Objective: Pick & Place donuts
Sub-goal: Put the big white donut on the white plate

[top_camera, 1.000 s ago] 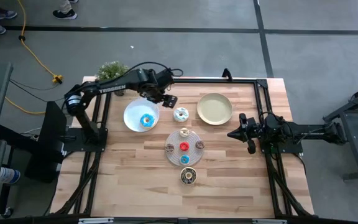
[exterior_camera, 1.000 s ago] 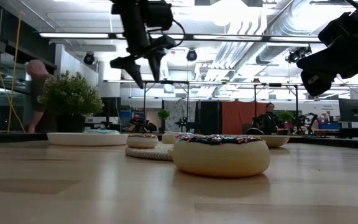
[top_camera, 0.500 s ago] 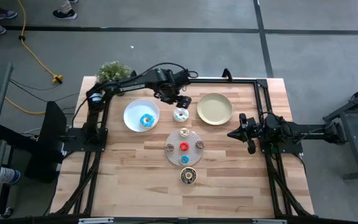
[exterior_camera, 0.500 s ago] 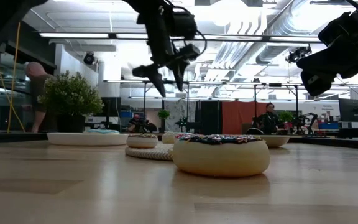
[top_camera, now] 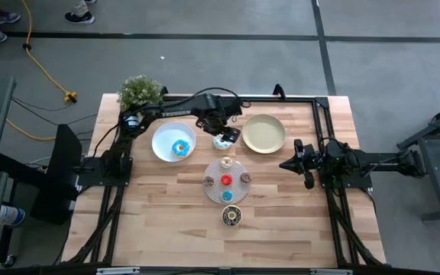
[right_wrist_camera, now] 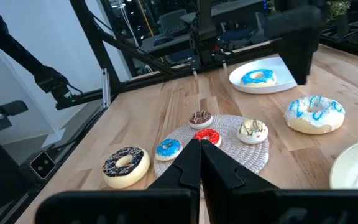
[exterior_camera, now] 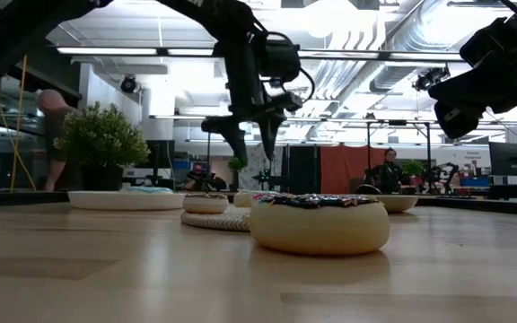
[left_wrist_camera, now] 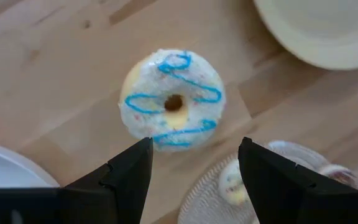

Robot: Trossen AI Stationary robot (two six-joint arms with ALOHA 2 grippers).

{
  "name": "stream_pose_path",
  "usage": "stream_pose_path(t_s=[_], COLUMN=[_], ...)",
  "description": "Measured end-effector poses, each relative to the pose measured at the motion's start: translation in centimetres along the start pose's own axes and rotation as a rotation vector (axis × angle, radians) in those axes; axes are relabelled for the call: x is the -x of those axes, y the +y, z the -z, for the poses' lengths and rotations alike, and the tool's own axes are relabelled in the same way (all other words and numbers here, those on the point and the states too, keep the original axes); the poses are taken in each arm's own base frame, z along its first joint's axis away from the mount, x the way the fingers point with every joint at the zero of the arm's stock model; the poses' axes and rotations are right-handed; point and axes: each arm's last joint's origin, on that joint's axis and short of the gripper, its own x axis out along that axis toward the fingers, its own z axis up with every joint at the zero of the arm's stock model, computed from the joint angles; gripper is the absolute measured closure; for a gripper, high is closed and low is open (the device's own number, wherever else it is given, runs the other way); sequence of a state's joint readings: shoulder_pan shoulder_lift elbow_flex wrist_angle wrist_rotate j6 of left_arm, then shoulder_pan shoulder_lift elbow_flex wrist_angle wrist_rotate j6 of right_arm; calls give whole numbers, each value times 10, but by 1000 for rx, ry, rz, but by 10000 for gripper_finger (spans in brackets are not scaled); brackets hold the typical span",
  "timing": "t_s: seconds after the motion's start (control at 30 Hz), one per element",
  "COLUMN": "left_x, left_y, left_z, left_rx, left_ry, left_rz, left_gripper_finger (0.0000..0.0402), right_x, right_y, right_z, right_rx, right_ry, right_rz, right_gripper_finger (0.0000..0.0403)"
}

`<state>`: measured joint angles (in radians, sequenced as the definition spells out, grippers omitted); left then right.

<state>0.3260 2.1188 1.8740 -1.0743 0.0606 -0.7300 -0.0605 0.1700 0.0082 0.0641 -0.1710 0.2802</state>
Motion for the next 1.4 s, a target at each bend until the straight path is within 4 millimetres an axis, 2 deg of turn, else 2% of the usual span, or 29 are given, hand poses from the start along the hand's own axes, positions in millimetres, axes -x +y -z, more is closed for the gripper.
stream_pose_path(t_s=[0.1,0.43,0.6,0.9,1.23,1.4], left_x=[-6,-7,-22,-34,-33,-42], left_y=[1,6,7,7,6,7], left_z=[-1,0,0,-1,-2,-3], left_rx=[0,-5,-26,-44,-56,-70], left_ry=[-3,-31,-6,11,0,16], left_rz=[-35,-118,-153,-166,-157,-168], left_gripper_finger=[173,173,173,172,173,173], right_x=[0,0,0,0,0,0], right_y=[0,0,0,0,0,0], right_z=[0,0,0,0,0,0], right_rx=[0,0,0,0,0,0], right_ry=[1,1,1,1,1,1], right_rz=[0,0,0,0,0,0], right_gripper_finger=[402,402,402,402,402,402])
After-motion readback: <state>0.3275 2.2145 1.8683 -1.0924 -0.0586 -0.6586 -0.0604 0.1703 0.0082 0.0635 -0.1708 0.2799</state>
